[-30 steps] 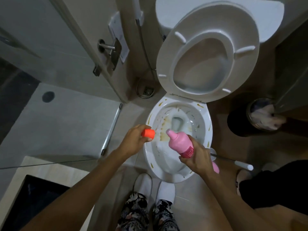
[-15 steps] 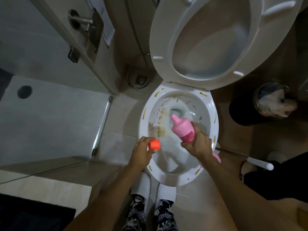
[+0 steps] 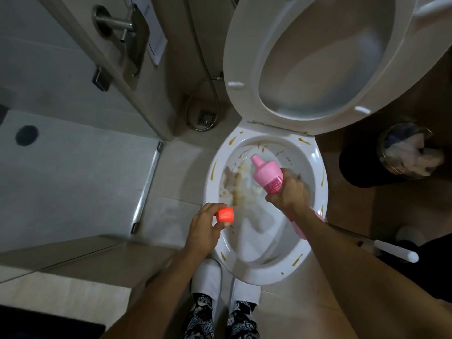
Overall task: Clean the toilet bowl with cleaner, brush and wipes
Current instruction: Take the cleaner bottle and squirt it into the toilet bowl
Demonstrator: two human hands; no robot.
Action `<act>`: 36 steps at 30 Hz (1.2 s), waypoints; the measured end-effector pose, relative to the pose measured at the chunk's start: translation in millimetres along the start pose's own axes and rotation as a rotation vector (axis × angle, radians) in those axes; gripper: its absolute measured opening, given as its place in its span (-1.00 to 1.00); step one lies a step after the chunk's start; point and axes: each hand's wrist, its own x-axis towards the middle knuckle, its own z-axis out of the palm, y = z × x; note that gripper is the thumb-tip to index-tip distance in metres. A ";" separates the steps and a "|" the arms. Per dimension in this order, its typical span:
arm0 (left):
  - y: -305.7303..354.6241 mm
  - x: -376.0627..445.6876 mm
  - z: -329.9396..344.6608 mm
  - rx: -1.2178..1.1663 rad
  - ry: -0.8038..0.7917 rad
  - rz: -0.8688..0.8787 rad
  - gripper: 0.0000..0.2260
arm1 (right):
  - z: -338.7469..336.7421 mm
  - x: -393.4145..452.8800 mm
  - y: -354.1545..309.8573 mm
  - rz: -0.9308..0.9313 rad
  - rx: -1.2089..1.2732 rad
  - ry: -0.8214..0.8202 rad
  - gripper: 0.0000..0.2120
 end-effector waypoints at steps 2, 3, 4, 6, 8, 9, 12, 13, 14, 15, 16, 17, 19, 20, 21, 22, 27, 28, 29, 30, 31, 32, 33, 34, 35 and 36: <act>-3.4 0.4 -1.4 0.001 0.010 0.011 -0.63 | -0.2 8.1 -3.7 0.015 -0.003 -0.001 -0.41; -4.8 0.7 -2.3 0.001 0.017 0.016 -0.63 | -0.4 12.3 -5.7 0.013 -0.003 0.002 -0.42; -5.8 0.9 -3.6 0.002 0.024 0.018 -0.63 | -0.9 15.7 -8.2 0.005 -0.005 0.003 -0.41; -5.9 1.5 -6.5 -0.002 0.035 0.026 -0.62 | -1.7 20.7 -12.7 -0.010 -0.016 0.001 -0.40; -6.4 2.4 -9.6 -0.011 0.042 0.032 -0.62 | -0.5 22.0 -17.0 -0.017 -0.036 -0.009 -0.39; -6.7 2.6 -11.3 -0.016 0.048 0.033 -0.62 | 1.4 21.3 -18.3 -0.022 -0.045 -0.018 -0.37; -7.9 1.6 -16.9 -0.019 0.057 0.030 -0.61 | 7.4 14.7 -20.0 -0.051 -0.106 -0.048 -0.33; -7.8 1.0 -18.3 -0.019 0.052 0.022 -0.61 | 9.3 11.7 -19.4 -0.070 -0.154 -0.062 -0.30; -7.0 0.0 -19.9 -0.020 0.044 0.010 -0.61 | 11.1 8.0 -19.1 -0.091 -0.207 -0.079 -0.28; -6.0 -0.8 -21.2 -0.024 0.035 -0.001 -0.60 | 13.4 4.4 -18.2 -0.114 -0.245 -0.097 -0.27; -4.9 -1.7 -22.1 -0.026 0.028 -0.003 -0.60 | 15.5 -0.1 -18.1 -0.130 -0.261 -0.117 -0.27; -4.3 -2.2 -22.7 -0.025 0.026 0.001 -0.59 | 18.0 -4.3 -17.1 -0.142 -0.263 -0.136 -0.27; -3.2 -3.6 -23.1 -0.021 0.025 0.016 -0.60 | 22.7 -13.5 -14.6 -0.152 -0.267 -0.163 -0.26; -2.6 -4.8 -23.4 -0.021 0.025 0.019 -0.60 | 24.2 -19.0 -13.3 -0.155 -0.276 -0.175 -0.26; -1.8 -6.1 -23.7 -0.023 0.026 0.017 -0.60 | 26.0 -24.1 -10.8 -0.162 -0.285 -0.189 -0.26; -1.0 -7.6 -24.1 -0.024 0.029 0.014 -0.61 | 27.0 -30.5 -8.5 -0.166 -0.296 -0.205 -0.25; 1.8 -12.4 -23.9 -0.022 0.036 0.022 -0.62 | 31.1 -61.1 12.2 -0.193 -0.350 -0.299 -0.25; 2.2 -12.4 -23.4 -0.016 0.036 0.023 -0.62 | 30.9 -67.9 16.3 -0.199 -0.372 -0.316 -0.25; 2.4 -12.1 -22.7 -0.011 0.035 0.021 -0.62 | 30.8 -74.5 20.7 -0.206 -0.390 -0.331 -0.26; 3.2 -11.8 -22.1 -0.009 0.033 0.017 -0.62 | 30.6 -81.5 25.4 -0.203 -0.409 -0.348 -0.26; 4.3 -11.8 -21.4 -0.009 0.031 0.012 -0.62 | 30.5 -88.6 30.7 -0.196 -0.426 -0.363 -0.26; 5.6 -12.0 -20.6 -0.010 0.029 0.010 -0.62 | 30.2 -95.4 36.2 -0.185 -0.439 -0.377 -0.25; 6.9 -12.0 -19.7 -0.011 0.025 0.010 -0.62 | 30.1 -101.1 42.2 -0.174 -0.443 -0.387 -0.25; 8.3 -12.1 -18.8 -0.009 0.020 0.009 -0.62 | 30.0 -106.2 48.6 -0.164 -0.442 -0.394 -0.25; 9.8 -12.4 -18.0 -0.006 0.015 0.007 -0.62 | 30.1 -110.6 55.0 -0.160 -0.441 -0.397 -0.27; 11.4 -12.7 -17.3 -0.003 0.011 0.005 -0.62 | 29.5 -115.0 61.4 -0.158 -0.446 -0.396 -0.29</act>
